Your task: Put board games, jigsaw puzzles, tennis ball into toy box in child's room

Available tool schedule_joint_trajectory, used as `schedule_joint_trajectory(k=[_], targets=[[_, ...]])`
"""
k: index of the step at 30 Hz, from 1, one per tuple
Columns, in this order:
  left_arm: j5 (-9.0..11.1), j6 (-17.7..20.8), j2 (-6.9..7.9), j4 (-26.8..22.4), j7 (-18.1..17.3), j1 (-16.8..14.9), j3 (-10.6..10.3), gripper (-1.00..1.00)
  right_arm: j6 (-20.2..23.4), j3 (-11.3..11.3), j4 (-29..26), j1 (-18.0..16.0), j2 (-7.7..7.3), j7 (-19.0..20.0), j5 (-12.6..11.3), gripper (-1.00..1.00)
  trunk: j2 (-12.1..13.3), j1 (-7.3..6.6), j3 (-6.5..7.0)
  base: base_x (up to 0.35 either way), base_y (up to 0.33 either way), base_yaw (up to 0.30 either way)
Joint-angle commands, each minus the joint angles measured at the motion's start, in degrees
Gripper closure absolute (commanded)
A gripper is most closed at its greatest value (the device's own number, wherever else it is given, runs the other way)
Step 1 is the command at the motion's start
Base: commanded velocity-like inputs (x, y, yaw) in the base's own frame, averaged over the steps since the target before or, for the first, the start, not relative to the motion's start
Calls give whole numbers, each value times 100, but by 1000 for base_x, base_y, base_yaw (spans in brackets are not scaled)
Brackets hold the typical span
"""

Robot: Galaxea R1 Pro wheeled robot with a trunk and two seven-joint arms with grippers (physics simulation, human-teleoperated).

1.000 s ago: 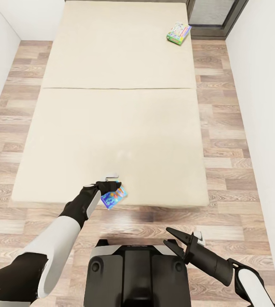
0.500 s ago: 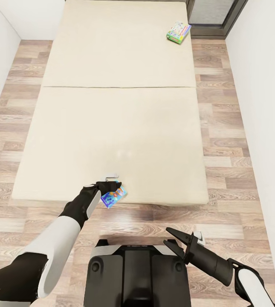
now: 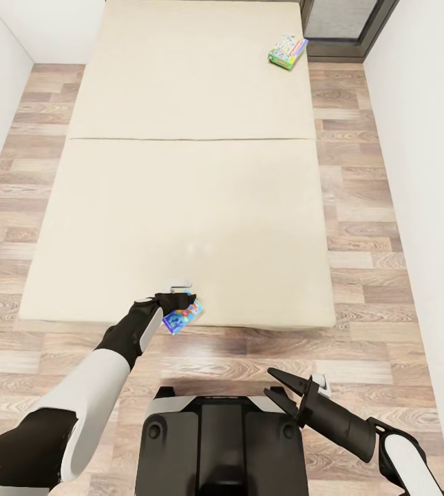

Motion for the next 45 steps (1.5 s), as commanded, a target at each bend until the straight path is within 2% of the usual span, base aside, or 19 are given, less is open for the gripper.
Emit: schedule_joint_trajectory(k=[1, 31, 45], targets=[[81, 58, 3, 289, 14, 2, -8, -100, 19, -6, 0, -2, 0, 52, 52, -100, -6, 4, -5, -19, -11, 0], [82, 56, 3, 289, 14, 2, -8, -100, 20, -6, 0, -2, 0, 51, 52, -100, -6, 4, -5, -2, -1, 0], [90, 45, 31, 270, -34, 2, 58, -100, 21, -6, 0, -2, 0, 51, 52, -100, -6, 4, -5, 0, 0, 0]])
